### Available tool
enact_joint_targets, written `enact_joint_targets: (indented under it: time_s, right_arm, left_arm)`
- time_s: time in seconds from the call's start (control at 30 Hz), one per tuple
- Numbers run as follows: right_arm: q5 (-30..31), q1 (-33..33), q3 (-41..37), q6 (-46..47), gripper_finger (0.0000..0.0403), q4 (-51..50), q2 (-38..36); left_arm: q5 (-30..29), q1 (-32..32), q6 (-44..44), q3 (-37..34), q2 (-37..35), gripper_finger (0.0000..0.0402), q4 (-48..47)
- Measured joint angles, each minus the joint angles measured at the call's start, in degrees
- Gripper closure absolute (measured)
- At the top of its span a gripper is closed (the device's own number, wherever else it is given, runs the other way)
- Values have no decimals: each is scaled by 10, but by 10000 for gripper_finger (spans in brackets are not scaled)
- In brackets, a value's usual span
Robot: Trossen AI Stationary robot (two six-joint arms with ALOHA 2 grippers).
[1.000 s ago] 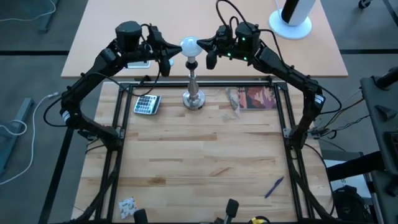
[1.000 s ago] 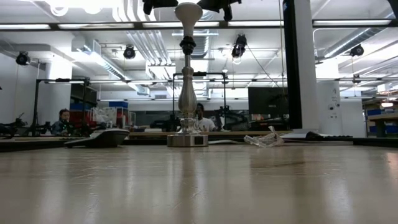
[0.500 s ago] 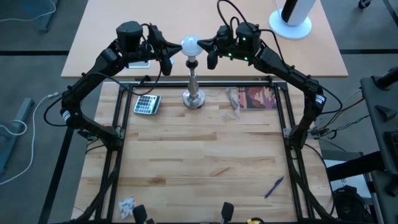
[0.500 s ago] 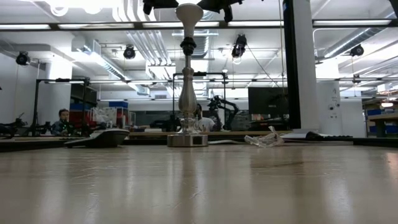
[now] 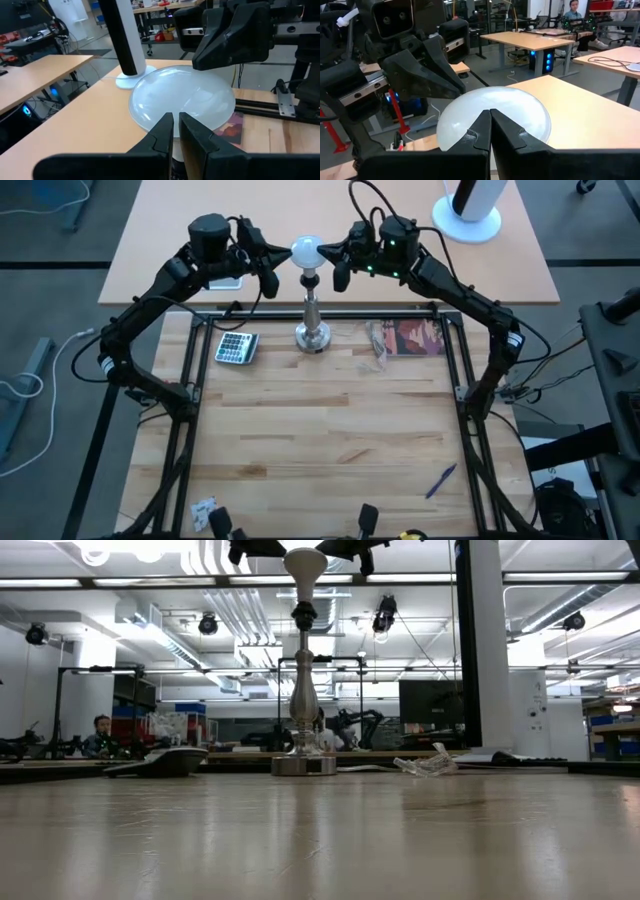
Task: Screw lightbulb
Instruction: Insert the lightbulb into the table lamp
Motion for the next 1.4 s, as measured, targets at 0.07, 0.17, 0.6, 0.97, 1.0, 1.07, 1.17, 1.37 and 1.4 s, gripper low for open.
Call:
enact_joint_targets:
  time_s: [0.07,0.17,0.6,0.97,1.0,1.07,1.17,1.37,1.4]
  right_arm:
    - [1,0,0,-1,403,2,0]
    - [10,0,0,-2,403,2,-3]
    - [26,-10,12,-4,403,10,-9]
    - [35,-19,11,-2,403,12,-9]
    - [35,-19,11,-2,403,13,-9]
    - [35,-19,7,-2,403,14,-9]
    - [36,-19,-1,-1,403,18,-9]
    - [35,-19,-9,0,403,26,-9]
    - [36,-19,-10,0,403,26,-9]
  left_arm:
    - [0,0,-3,0,-1,381,0]
    - [3,0,-3,-1,-7,381,-1]
    - [37,-1,2,-2,-15,381,4]
    - [46,-2,11,-2,-10,381,47]
    - [46,-2,12,-2,-7,381,47]
    - [46,-2,18,-2,-2,381,47]
    - [46,-2,24,-2,7,381,47]
    - [37,-1,21,0,17,381,54]
    - [33,-1,21,0,17,381,53]
